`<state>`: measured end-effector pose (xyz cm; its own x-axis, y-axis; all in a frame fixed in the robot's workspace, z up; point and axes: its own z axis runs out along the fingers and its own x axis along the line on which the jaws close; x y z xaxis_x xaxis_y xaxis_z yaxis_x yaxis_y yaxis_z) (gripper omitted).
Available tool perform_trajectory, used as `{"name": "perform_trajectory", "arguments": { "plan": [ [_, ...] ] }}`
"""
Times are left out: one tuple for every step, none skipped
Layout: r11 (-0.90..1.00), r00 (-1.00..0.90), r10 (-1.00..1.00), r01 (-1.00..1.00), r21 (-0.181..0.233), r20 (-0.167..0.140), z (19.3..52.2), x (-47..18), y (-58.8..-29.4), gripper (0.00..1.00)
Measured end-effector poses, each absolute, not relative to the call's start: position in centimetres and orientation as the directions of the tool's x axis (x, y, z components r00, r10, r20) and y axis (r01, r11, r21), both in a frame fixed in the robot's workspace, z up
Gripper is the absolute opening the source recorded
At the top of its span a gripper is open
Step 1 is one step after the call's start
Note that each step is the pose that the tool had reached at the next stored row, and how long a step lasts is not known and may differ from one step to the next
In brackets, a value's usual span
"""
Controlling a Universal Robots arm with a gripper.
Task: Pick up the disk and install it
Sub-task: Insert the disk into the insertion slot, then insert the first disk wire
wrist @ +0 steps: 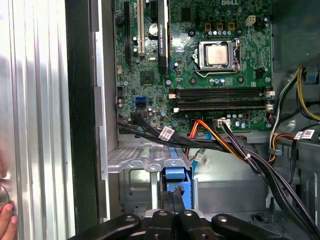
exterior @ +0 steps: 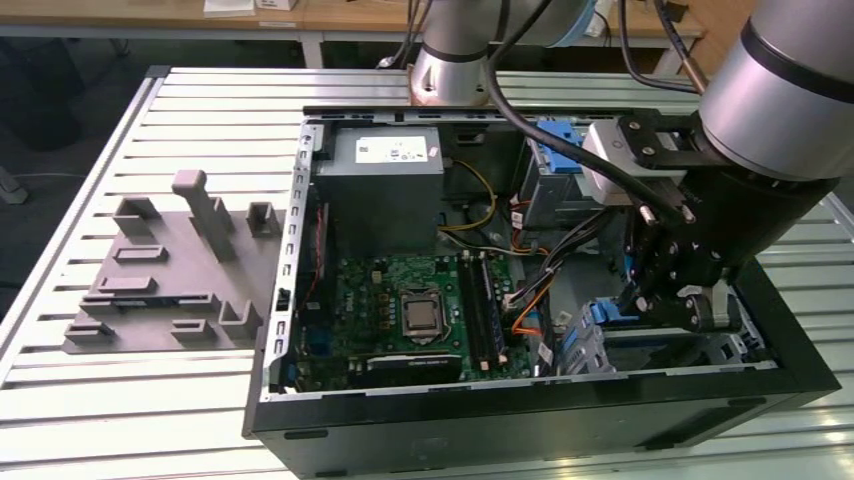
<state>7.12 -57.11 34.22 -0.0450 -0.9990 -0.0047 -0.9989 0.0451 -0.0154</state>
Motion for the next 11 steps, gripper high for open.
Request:
{"name": "perform_trajectory", "arguments": {
  "plan": [
    [0.045, -0.045, -0.999, -0.999, -0.015, -0.005, 34.22, 7.12, -57.1, 0.11],
    [0.045, -0.045, -0.999, -0.999, -0.015, -0.005, 34.22, 7.12, -57.1, 0.11],
    [0.045, -0.045, -0.999, -0.999, -0.015, -0.005, 34.22, 7.12, -57.11, 0.11],
    [0.045, -0.045, -0.999, -0.999, -0.015, -0.005, 34.22, 7.12, -57.1, 0.11],
    [0.045, -0.045, -0.999, -0.999, -0.015, -0.005, 34.22, 7.12, -57.11, 0.11],
    [0.045, -0.045, -0.999, -0.999, -0.015, -0.005, 34.2, 7.12, -57.11, 0.11],
    [0.045, -0.045, -0.999, -0.999, -0.015, -0.005, 34.18, 7.12, -57.11, 0.11],
    [0.045, -0.045, -0.999, -0.999, -0.015, -0.005, 34.18, 7.12, -57.11, 0.11],
    [0.045, -0.045, -0.999, -0.999, -0.015, -0.005, 34.18, 7.12, -57.1, 0.11],
    [0.045, -0.045, -0.999, -0.999, -0.015, -0.005, 34.18, 7.12, -57.1, 0.11],
    [0.045, -0.045, -0.999, -0.999, -0.015, -0.005, 34.18, 7.12, -57.1, 0.11]
  ]
}}
